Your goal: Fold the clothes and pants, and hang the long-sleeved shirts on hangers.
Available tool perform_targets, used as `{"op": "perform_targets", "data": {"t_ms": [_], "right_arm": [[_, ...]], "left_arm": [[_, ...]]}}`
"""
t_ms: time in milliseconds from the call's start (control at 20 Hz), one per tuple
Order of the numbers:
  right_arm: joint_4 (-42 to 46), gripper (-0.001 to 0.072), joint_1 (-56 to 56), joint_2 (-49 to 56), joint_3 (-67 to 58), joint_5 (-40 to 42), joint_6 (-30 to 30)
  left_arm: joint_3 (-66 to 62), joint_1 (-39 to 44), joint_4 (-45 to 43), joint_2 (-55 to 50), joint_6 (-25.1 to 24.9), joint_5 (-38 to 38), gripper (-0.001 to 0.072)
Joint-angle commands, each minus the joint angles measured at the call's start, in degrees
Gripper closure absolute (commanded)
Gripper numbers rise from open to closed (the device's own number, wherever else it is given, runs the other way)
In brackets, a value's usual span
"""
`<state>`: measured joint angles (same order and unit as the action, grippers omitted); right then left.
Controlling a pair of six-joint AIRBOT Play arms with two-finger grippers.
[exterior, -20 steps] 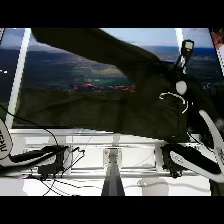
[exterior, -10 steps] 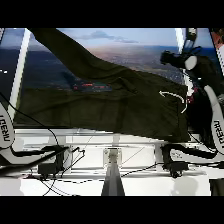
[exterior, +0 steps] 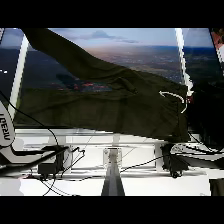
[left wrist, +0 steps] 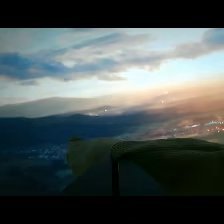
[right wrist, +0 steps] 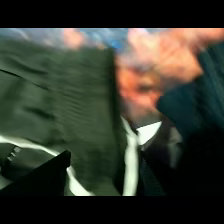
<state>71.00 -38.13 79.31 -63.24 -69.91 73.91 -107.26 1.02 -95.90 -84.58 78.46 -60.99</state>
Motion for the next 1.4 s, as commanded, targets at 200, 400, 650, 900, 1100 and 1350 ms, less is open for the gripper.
{"op": "perform_targets", "data": {"t_ms": [200,400,650,900,1100,1350], "right_arm": [[-13.66,0.0115,-2.19,3.08,4.11,2.36,-3.37],[-15.72,0.0125,3.10,5.88,4.15,9.07,-3.96],[-15.52,0.0339,6.38,6.54,3.82,13.05,-5.09],[-8.26,0.0546,6.25,5.99,2.51,13.62,-5.44],[-4.55,0.0180,3.41,5.75,1.86,12.90,-2.36],[-8.52,0.0182,-0.39,6.93,1.88,9.33,-4.15]], "left_arm": [[0.00,-0.04,-0.11,-0.44,0.00,-0.13,0.0692],[0.00,-0.04,-0.13,-0.55,0.00,-0.09,0.0692],[0.00,-0.17,-0.13,-0.55,0.00,0.09,0.0692],[0.00,-0.17,-0.13,-0.55,-0.02,0.09,0.0692],[0.00,-0.17,-0.11,-0.57,0.00,0.09,0.0692],[0.00,-0.15,-0.11,-1.73,0.00,0.04,0.0692]]}}
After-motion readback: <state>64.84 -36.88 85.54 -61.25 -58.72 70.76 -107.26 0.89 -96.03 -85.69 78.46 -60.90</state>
